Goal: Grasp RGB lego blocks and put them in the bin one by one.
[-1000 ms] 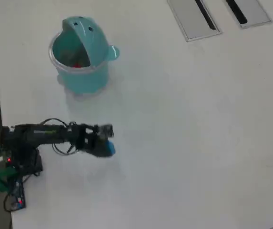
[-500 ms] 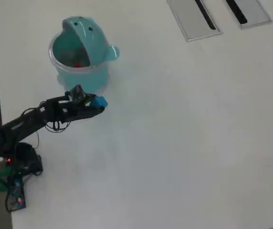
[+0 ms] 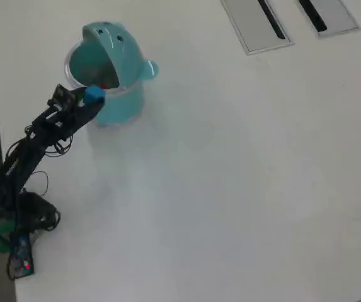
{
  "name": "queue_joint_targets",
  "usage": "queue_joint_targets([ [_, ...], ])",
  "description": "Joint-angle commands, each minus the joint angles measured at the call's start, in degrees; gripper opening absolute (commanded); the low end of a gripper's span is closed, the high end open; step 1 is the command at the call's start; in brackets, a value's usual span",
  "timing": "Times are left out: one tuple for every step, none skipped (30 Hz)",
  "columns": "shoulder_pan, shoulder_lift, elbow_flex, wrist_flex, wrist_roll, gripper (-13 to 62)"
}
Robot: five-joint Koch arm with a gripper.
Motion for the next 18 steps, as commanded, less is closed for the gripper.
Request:
queue_joint_targets([
  [-3.1, 0.7, -3.9, -8.8, -0.1, 1.2],
  [-4.1, 0.3, -4.0, -10.0, -0.1, 1.2],
  [-5.0, -0.5, -4.0, -11.6, -0.1, 1.2],
  [-6.1, -1.8, -4.7, -13.8, -0.1, 1.1],
  [-6.9, -2.6, -5.4, -14.2, -0.1, 1.1],
  [-7.6, -3.5, -6.2, -14.3, -0.1, 1.1],
  [-8.5, -4.8, -7.0, -15.4, -0.1, 1.1],
  [-9.2, -6.0, -7.0, -15.9, -0.1, 1.1],
  [-9.8, -7.6, -7.3, -17.3, -0.2, 1.1],
  [-10.2, -9.1, -7.6, -19.0, -0.2, 1.1],
  [-11.3, -13.6, -12.8, -19.0, -0.4, 1.1],
  [-11.7, -15.3, -14.9, -19.0, -0.4, 1.1],
  [-12.8, -19.2, -19.4, -19.0, -0.4, 1.1],
  [-13.3, -20.9, -21.2, -19.0, -0.5, 1.1],
  [-14.2, -24.3, -24.8, -19.0, -0.6, 1.2],
  [-14.6, -25.4, -25.7, -18.9, -0.7, 1.2],
  [-14.8, -25.8, -25.8, -18.9, -0.7, 1.3],
  [-15.0, -26.2, -25.8, -18.9, -0.9, 1.3],
])
